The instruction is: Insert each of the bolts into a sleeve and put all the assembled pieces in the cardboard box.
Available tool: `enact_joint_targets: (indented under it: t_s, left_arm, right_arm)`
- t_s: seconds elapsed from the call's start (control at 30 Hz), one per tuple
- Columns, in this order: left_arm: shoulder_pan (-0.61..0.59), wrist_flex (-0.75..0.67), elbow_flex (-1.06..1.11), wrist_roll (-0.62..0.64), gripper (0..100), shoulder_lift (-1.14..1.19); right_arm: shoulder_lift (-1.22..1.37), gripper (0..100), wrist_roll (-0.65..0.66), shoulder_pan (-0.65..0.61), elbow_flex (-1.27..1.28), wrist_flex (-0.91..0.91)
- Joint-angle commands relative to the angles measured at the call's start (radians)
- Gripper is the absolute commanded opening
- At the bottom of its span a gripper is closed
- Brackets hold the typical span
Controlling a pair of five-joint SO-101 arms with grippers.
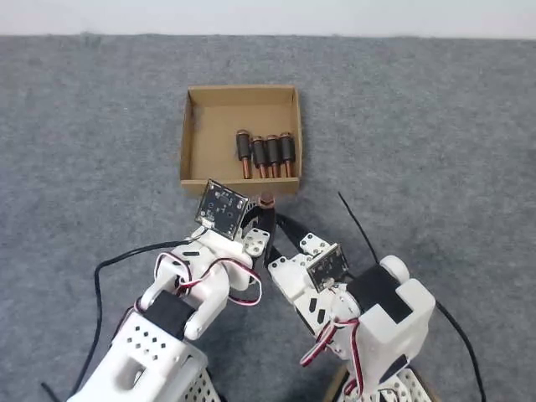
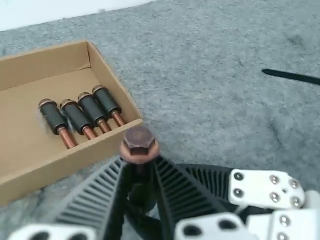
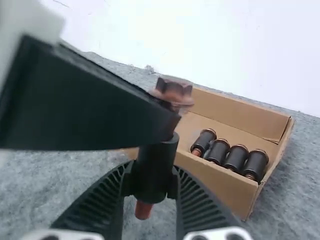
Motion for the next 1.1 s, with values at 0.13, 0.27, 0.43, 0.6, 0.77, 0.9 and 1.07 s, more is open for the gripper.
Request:
enact_joint_targets:
  t_s: [0.13,0.27,0.43,0.6,0.77,0.9,1.07]
  left_arm:
    - [0.003,-0.123,0.108,-0.005,21,0.009]
    - [0.003,-0.124,0.108,0.032,25,0.009]
    - [0.003,-0.124,0.107,0.034,25,0.009]
    - [-0.014,-0.124,0.107,0.034,25,0.009]
    - [-0.107,-0.126,0.107,0.032,25,0.009]
    - [-0.144,-0.126,0.108,0.032,25,0.009]
    - [-0.133,-0.126,0.108,0.032,25,0.009]
  right_arm:
    - [-0.065,0.6,0.021,0.022,0.011,-0.028]
    - [-0.065,0.6,0.021,0.038,0.008,-0.028]
    - [-0.065,0.6,0.021,0.036,0.008,-0.028]
    - [-0.065,0.6,0.021,0.038,0.008,-0.028]
    - [-0.065,0.6,0.021,0.039,0.008,-0.028]
    - [-0.064,0.6,0.021,0.039,0.006,-0.028]
    - [-0.061,0.6,0.021,0.041,0.006,-0.028]
